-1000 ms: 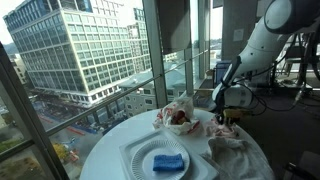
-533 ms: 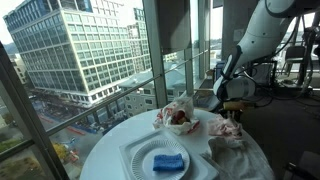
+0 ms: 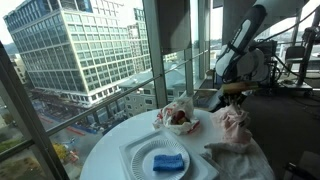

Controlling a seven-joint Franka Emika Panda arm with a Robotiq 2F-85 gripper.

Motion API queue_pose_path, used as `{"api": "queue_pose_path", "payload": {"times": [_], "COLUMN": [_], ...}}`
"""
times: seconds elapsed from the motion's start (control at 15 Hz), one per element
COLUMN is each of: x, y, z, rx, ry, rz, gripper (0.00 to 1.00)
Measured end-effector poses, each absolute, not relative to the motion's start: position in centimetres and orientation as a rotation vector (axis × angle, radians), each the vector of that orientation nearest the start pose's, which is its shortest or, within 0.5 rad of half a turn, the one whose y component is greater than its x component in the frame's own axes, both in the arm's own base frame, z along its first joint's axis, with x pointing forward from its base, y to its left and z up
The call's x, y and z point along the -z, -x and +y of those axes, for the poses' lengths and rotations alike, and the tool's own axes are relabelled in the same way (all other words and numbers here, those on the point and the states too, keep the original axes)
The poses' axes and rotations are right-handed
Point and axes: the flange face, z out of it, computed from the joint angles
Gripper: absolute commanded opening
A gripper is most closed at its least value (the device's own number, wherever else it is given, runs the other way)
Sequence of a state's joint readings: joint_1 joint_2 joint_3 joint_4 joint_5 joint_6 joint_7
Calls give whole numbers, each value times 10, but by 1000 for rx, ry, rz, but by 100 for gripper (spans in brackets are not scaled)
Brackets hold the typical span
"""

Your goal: Put the pink shirt on the white towel, wrap up the pink shirt with the towel

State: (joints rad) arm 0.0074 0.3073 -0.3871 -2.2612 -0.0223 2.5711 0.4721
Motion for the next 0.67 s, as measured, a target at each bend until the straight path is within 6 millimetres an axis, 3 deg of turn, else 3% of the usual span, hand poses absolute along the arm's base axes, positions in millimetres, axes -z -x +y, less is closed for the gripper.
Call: {"api": "queue_pose_path", "payload": {"times": [0.27,0.67], "x": [-291,-366], "y": [-486,-450], "z": [-155,-68], "rx": [55,21], "ry": [3079,3075], "rz": [1249,1040], "gripper": [3,3]}}
